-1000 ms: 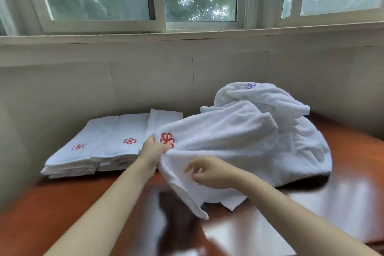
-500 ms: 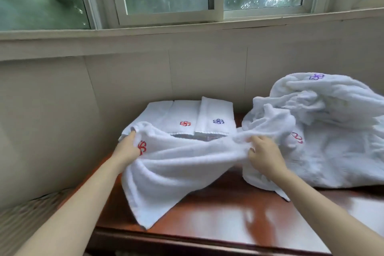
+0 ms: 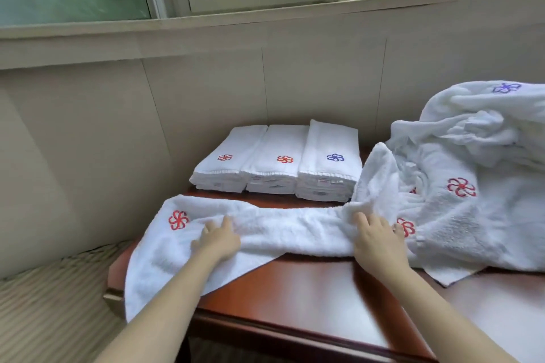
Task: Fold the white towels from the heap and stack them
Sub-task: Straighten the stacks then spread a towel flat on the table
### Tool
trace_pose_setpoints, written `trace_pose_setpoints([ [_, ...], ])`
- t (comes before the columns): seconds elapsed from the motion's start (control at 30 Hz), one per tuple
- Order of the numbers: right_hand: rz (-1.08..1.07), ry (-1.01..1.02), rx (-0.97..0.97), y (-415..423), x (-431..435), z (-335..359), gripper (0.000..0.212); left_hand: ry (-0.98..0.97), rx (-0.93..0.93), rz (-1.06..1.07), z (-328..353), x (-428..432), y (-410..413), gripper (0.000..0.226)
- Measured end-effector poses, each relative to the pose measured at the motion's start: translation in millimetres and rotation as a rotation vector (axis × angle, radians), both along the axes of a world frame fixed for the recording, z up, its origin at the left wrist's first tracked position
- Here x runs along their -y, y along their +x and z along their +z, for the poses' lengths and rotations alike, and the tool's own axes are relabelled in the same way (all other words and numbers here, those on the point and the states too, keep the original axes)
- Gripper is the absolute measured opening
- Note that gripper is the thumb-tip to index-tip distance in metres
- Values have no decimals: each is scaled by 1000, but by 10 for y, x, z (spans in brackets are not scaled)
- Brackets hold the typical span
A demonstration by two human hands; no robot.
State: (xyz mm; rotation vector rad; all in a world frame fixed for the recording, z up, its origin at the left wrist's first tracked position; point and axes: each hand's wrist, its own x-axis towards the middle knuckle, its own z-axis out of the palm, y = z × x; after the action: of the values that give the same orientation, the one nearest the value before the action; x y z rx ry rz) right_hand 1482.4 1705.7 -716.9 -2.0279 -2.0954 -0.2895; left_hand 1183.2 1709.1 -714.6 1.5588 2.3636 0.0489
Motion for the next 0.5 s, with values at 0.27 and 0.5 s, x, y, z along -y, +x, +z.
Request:
trace_pose_setpoints([
  [0.27,71,-25,83,-58,47,108,26,390,-61,-138,-273,256,271,59],
  [0.5,64,773,-297,89,325,595,4,581,-86,-540,-231,532,455,37],
])
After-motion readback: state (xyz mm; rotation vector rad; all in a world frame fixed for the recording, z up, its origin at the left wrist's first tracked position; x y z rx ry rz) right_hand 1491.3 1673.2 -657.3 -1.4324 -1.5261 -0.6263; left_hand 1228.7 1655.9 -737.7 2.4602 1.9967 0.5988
